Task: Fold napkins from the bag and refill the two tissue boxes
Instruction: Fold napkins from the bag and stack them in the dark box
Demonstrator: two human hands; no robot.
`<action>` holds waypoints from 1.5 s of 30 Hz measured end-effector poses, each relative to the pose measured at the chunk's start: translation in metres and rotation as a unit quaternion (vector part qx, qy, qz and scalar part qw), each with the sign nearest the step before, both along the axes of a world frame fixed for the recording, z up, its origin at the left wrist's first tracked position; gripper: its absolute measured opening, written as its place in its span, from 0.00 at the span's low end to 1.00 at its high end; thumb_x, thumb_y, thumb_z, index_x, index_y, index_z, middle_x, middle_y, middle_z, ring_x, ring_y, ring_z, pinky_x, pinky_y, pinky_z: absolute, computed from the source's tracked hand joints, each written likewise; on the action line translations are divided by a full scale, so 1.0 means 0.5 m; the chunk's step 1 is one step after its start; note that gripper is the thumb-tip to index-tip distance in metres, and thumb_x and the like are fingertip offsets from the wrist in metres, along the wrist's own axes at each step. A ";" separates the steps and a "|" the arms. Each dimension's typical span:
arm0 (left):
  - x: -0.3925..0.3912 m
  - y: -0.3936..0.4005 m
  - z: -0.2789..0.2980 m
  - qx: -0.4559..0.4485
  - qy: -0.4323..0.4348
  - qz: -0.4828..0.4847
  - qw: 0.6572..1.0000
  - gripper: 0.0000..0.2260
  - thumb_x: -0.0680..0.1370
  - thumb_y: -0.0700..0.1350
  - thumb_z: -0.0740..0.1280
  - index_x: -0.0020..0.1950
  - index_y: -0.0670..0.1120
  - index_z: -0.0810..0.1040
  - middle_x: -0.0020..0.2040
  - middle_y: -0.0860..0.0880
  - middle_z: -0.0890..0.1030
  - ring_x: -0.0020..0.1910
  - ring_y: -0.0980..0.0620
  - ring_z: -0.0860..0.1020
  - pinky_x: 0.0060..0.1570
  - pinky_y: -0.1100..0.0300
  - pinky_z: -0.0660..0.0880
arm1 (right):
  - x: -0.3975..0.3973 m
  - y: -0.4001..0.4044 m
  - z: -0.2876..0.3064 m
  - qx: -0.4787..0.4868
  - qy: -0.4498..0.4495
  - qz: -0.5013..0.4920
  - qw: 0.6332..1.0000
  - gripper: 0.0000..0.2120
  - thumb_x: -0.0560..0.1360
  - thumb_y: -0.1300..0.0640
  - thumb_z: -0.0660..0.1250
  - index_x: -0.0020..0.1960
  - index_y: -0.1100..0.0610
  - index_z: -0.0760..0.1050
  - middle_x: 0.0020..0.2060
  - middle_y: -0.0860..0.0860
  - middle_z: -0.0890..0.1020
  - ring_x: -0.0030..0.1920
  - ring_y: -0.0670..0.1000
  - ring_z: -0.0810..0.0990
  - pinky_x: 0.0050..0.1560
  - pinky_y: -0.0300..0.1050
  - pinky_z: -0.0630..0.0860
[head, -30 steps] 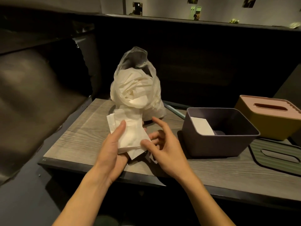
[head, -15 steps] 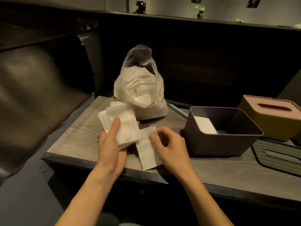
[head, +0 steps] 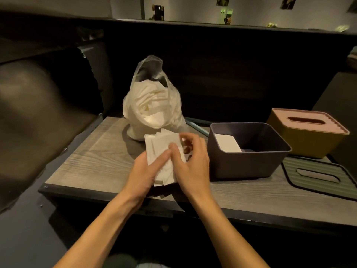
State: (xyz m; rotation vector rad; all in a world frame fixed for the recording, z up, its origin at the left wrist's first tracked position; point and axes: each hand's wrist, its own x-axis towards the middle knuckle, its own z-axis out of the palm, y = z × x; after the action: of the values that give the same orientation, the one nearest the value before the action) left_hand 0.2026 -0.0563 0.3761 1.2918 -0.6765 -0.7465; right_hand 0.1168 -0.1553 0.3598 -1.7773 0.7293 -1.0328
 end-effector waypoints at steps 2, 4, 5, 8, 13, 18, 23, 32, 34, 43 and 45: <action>0.005 -0.002 -0.004 -0.016 0.037 0.022 0.999 0.12 0.83 0.45 0.64 0.65 0.45 0.80 0.55 0.44 0.87 0.56 0.45 0.85 0.49 0.57 0.83 | -0.003 -0.005 -0.002 0.065 0.008 0.048 0.997 0.20 0.76 0.38 0.70 0.66 0.40 0.72 0.59 0.39 0.78 0.57 0.41 0.79 0.55 0.37 0.78; 0.014 0.003 -0.002 -0.050 0.122 0.031 0.991 0.16 0.82 0.47 0.64 0.69 0.44 0.77 0.60 0.41 0.85 0.60 0.43 0.84 0.58 0.48 0.81 | -0.012 -0.011 -0.002 0.107 0.034 0.127 0.986 0.22 0.76 0.38 0.72 0.68 0.41 0.73 0.59 0.39 0.81 0.58 0.41 0.81 0.56 0.40 0.80; 0.019 0.008 -0.001 -0.062 0.160 0.035 0.985 0.18 0.81 0.48 0.65 0.70 0.44 0.76 0.61 0.40 0.84 0.61 0.42 0.83 0.62 0.45 0.79 | -0.016 -0.012 -0.001 0.108 0.045 0.165 0.979 0.21 0.77 0.42 0.73 0.68 0.43 0.75 0.58 0.40 0.83 0.57 0.41 0.82 0.55 0.41 0.81; 0.028 0.017 -0.003 -0.063 0.187 0.036 0.980 0.20 0.79 0.46 0.68 0.71 0.43 0.76 0.62 0.39 0.83 0.62 0.40 0.83 0.63 0.41 0.76 | -0.023 -0.011 -0.001 0.076 0.033 0.198 0.977 0.15 0.77 0.54 0.75 0.63 0.50 0.80 0.53 0.44 0.86 0.54 0.43 0.85 0.52 0.40 0.82; 0.042 0.017 -0.025 -0.072 0.122 0.040 0.989 0.27 0.72 0.41 0.75 0.70 0.39 0.75 0.61 0.33 0.81 0.55 0.41 0.83 0.48 0.49 0.83 | -0.036 -0.009 0.005 0.047 -0.074 0.147 0.985 0.09 0.76 0.64 0.73 0.54 0.55 0.82 0.48 0.48 0.85 0.50 0.48 0.84 0.48 0.44 0.82; 0.052 0.024 -0.027 -0.003 -0.033 0.080 0.996 0.33 0.70 0.35 0.78 0.70 0.53 0.72 0.59 0.46 0.84 0.57 0.51 0.84 0.51 0.60 0.82 | -0.037 -0.004 0.004 0.000 -0.092 0.074 0.993 0.17 0.74 0.65 0.70 0.57 0.47 0.80 0.55 0.45 0.82 0.57 0.50 0.82 0.58 0.57 0.81; 0.070 0.022 -0.047 0.080 -0.189 0.070 0.976 0.43 0.72 0.31 0.73 0.79 0.57 0.59 0.62 0.59 0.78 0.64 0.59 0.77 0.67 0.60 0.73 | -0.034 -0.005 0.005 0.014 0.026 0.140 0.990 0.35 0.66 0.61 0.66 0.71 0.43 0.69 0.64 0.44 0.75 0.66 0.39 0.73 0.65 0.39 0.73; 0.053 0.018 -0.052 0.024 -0.331 0.061 0.941 0.38 0.70 0.36 0.65 0.74 0.64 0.59 0.60 0.55 0.77 0.65 0.57 0.75 0.65 0.69 0.69 | -0.039 0.002 -0.003 -0.031 0.042 0.135 0.989 0.40 0.70 0.74 0.68 0.71 0.39 0.68 0.67 0.44 0.67 0.61 0.39 0.74 0.60 0.39 0.78; 0.054 0.023 -0.045 0.010 -0.316 0.076 0.946 0.37 0.71 0.36 0.66 0.74 0.63 0.60 0.61 0.54 0.77 0.64 0.56 0.76 0.63 0.70 0.71 | -0.038 -0.001 -0.002 -0.042 0.016 0.111 0.993 0.38 0.71 0.73 0.67 0.72 0.42 0.69 0.66 0.45 0.70 0.63 0.43 0.76 0.62 0.40 0.78; 0.053 0.009 -0.034 0.094 -0.272 0.023 0.957 0.44 0.75 0.28 0.67 0.83 0.52 0.47 0.62 0.61 0.70 0.56 0.80 0.71 0.54 0.80 0.68 | -0.023 -0.015 -0.020 -0.007 0.110 0.107 0.988 0.38 0.74 0.57 0.69 0.76 0.33 0.57 0.71 0.46 0.74 0.65 0.49 0.78 0.68 0.60 0.76; 0.050 0.006 -0.036 0.094 -0.265 0.019 0.960 0.48 0.75 0.29 0.68 0.83 0.54 0.42 0.68 0.57 0.69 0.61 0.72 0.72 0.63 0.75 0.69 | -0.023 -0.017 -0.017 -0.003 0.110 0.116 0.987 0.44 0.70 0.59 0.68 0.77 0.30 0.54 0.72 0.47 0.72 0.68 0.50 0.76 0.68 0.59 0.76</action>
State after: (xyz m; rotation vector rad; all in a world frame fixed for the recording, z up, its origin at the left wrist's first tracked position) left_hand 0.2278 -0.0533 0.3579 1.6979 -1.0227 -0.4354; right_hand 0.1051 -0.1635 0.3513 -1.9492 0.6332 -0.6908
